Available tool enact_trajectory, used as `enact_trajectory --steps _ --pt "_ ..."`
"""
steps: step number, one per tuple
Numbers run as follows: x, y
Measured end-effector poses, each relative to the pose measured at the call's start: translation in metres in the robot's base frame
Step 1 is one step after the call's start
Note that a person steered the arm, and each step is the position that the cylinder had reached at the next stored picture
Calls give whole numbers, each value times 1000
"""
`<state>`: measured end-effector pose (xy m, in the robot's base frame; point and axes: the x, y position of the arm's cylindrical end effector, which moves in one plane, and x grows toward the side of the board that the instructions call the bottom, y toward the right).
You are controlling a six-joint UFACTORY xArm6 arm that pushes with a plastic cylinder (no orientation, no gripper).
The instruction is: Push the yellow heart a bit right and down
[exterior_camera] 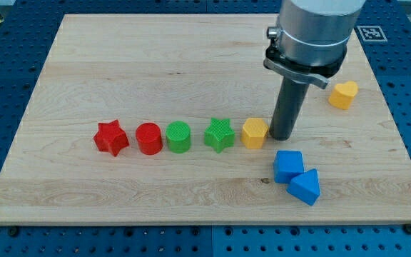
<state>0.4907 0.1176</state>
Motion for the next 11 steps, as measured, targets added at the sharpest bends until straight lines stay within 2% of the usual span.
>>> enact_trajectory --steps 2,3,4,5,6,11 --pt "-96 12" --pt "-131 48" --pt "-130 114" --pt "-94 138" --pt "-65 137" --pt "-70 11"
